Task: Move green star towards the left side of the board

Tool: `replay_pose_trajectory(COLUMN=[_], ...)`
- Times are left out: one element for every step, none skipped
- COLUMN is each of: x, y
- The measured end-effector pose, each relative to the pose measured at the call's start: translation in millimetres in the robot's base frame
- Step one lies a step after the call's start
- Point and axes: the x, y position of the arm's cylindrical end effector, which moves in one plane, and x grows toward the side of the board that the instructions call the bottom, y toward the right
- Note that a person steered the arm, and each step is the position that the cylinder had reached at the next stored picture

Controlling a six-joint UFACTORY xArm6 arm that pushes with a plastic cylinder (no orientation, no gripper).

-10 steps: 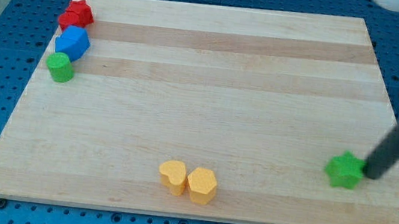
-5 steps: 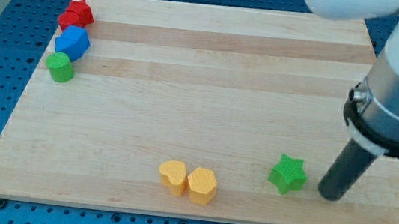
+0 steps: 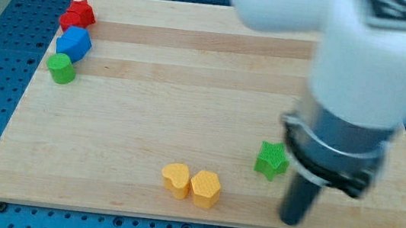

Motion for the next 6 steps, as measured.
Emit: replay_pose_trajectory(x=[-8,-35,-53,-66,-66,-81], y=[39,23,-20,-45,-20,-4])
